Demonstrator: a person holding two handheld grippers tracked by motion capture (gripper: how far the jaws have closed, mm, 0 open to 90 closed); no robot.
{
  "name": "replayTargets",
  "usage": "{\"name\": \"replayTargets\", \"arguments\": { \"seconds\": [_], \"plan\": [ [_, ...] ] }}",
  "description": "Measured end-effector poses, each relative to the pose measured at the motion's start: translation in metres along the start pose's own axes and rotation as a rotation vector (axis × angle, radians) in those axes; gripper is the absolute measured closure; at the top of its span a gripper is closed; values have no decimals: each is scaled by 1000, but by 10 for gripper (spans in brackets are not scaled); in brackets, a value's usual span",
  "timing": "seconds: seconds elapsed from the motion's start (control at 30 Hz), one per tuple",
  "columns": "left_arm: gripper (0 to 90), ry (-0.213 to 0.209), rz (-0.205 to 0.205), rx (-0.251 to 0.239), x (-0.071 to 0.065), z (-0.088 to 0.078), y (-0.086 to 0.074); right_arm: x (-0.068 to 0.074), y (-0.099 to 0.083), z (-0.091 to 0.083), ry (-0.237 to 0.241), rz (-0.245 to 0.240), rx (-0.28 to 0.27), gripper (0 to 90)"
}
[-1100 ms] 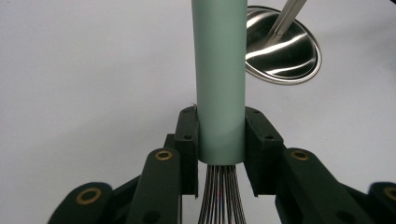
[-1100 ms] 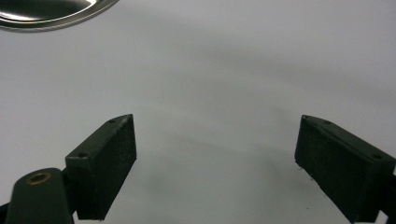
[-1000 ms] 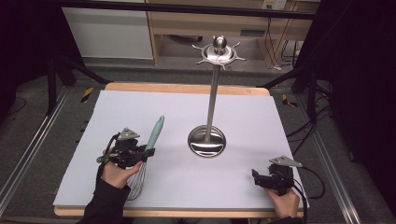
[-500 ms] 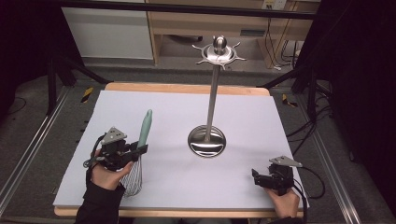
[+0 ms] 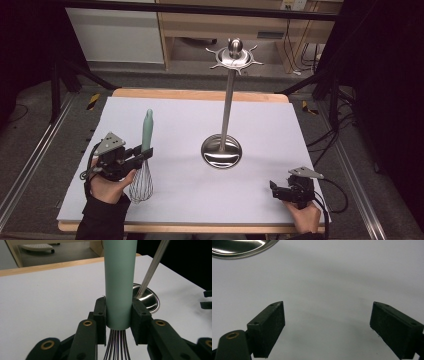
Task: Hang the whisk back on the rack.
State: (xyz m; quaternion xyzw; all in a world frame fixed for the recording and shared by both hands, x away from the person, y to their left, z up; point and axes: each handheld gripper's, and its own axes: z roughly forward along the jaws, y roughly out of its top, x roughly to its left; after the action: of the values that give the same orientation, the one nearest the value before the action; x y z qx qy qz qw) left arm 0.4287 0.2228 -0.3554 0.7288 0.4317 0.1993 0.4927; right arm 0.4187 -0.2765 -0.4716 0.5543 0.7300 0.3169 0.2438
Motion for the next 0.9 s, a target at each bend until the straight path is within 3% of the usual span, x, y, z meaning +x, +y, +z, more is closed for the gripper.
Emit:
{"name": "replayTargets", "arguments": {
  "seconds": [0.63, 0.9],
  "plan": [
    [688, -25, 58, -102, -13, -6, 22, 0, 1, 1, -2, 2, -6, 130],
    [688, -41, 73, -109, -16, -2, 32, -1, 1, 1, -4, 4, -10, 128]
  ]
}}
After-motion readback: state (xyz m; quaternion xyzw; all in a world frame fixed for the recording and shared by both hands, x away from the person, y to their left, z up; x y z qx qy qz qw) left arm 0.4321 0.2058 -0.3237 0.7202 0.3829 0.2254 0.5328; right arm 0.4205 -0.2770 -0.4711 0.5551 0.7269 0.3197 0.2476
